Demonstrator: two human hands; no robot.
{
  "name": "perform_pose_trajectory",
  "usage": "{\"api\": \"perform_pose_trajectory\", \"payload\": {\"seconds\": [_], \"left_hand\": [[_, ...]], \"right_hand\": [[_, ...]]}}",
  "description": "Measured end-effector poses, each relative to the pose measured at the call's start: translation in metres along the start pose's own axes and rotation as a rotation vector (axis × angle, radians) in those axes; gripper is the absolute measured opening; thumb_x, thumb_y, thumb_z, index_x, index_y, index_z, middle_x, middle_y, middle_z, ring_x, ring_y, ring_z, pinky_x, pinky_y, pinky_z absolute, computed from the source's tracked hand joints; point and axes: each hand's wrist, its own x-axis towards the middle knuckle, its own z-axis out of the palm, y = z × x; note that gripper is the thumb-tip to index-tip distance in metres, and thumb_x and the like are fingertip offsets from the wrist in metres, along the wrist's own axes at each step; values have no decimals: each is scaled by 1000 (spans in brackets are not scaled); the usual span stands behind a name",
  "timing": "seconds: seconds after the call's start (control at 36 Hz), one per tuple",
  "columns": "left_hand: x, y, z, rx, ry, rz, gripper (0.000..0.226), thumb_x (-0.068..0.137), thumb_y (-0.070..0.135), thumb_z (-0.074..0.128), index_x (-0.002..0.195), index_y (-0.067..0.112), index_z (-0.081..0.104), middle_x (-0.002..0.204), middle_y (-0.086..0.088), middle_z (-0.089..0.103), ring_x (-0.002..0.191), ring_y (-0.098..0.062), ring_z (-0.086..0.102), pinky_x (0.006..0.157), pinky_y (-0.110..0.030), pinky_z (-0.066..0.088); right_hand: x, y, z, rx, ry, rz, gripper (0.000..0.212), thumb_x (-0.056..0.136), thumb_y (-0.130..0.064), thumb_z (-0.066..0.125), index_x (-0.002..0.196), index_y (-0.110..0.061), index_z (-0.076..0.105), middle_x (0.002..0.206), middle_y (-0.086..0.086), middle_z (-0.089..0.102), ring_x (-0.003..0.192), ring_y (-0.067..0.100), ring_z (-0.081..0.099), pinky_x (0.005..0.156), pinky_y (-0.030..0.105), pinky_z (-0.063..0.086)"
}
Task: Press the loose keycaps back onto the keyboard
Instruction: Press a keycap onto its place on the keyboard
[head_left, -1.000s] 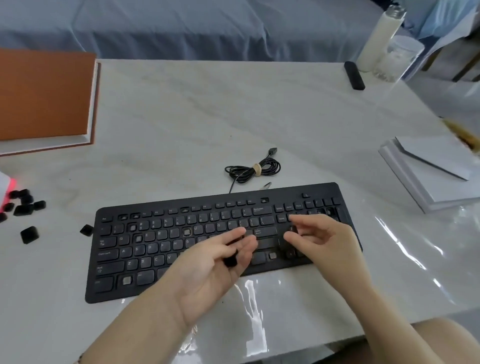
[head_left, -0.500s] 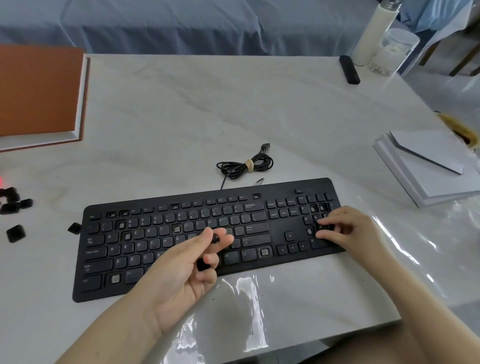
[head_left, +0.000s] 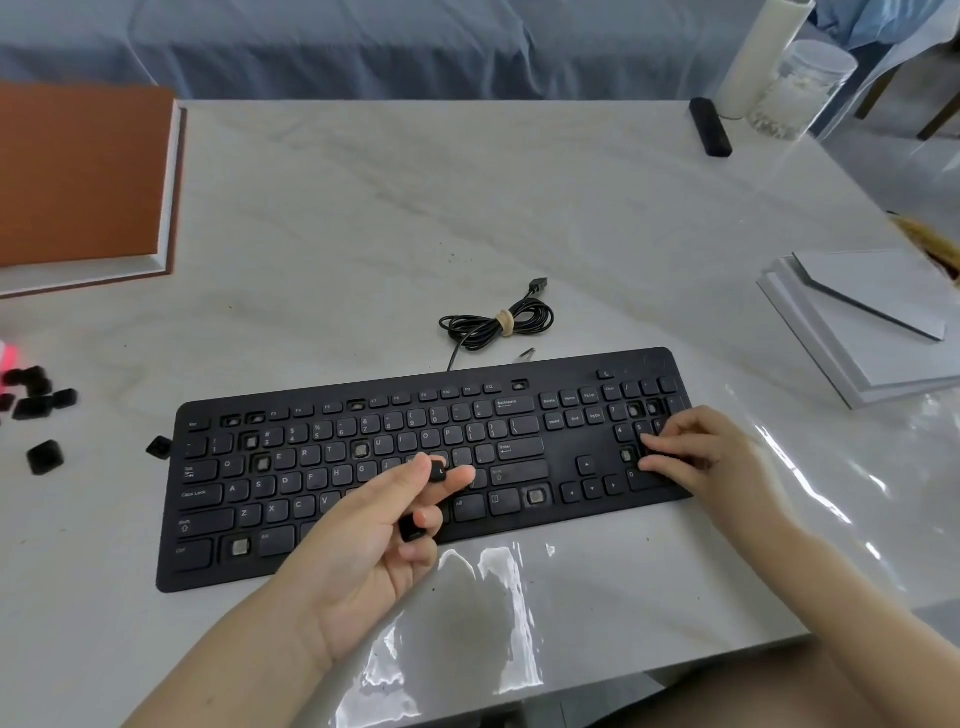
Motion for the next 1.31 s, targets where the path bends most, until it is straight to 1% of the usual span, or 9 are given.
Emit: {"api": "perform_pose_trajectory", "payload": {"seconds": [0.11,0.25,0.31,0.47,0.64,0.97,1.06,1.22,1.31], "left_hand": [[-1,-1,4,9,-25,3,9,86,18,56,83,10,59,92,-13,73,44,-3,40,34,-11,28],[0,-3,9,39,-48,3,10,79,19,59,84,10,60,95,-14,73,45,-4,40,35,-11,27],[-1,-4,9,48,-51,2,17,73,19,60,87,9,61,95,-14,73,44,-4,40,35,-11,27],[-1,-3,6,51,-33,-10,17,76,17,59,89,7,61,94,-15,73,44,-4,40,34,-11,27],[2,-1,2,57,0,-12,13,88,18,56,87,7,63,85,-12,72,44,-4,39,33,-11,28],[2,-2,2,93,31,15,29,86,28,56,99,3,63,64,-3,65,45,-4,37,34,-12,27],[1,-2,2,108,14,19,27,88,28,54,96,5,65,62,-2,64,45,-4,37,35,-11,27],[0,-2,5,101,-24,18,29,81,30,55,93,7,66,62,-3,63,47,-4,36,35,-11,26],[-1,-1,6,95,-43,14,32,74,31,57,93,7,67,62,-3,62,46,-4,36,36,-11,26]], "right_hand": [[-12,7,10,-89,90,-133,5,81,-17,69,85,-18,71,87,0,56,77,10,45,72,10,37],[-25,8,17,-280,195,-330,31,88,-25,51,100,-7,73,95,7,60,81,16,45,72,18,40],[-23,6,15,-276,195,-319,26,86,-21,55,98,-8,74,94,6,61,80,15,45,65,26,46],[-22,4,12,-246,194,-356,15,79,-7,64,89,-7,75,91,2,67,86,12,52,61,27,51],[-18,5,12,-112,208,-231,23,69,7,75,86,-9,75,88,-5,63,87,-5,52,75,5,41],[-11,0,8,79,155,-106,33,71,3,74,84,-27,70,90,-35,61,86,-9,57,75,6,41],[-8,3,5,48,115,-97,27,71,2,74,83,-23,74,90,-36,61,86,-10,57,75,4,40],[-8,2,1,-59,90,-152,22,71,3,74,84,-16,76,86,-12,64,87,-16,54,78,1,38],[-8,4,-2,-146,75,-208,19,72,1,74,84,-14,76,89,-8,64,88,-7,55,81,1,37]]}}
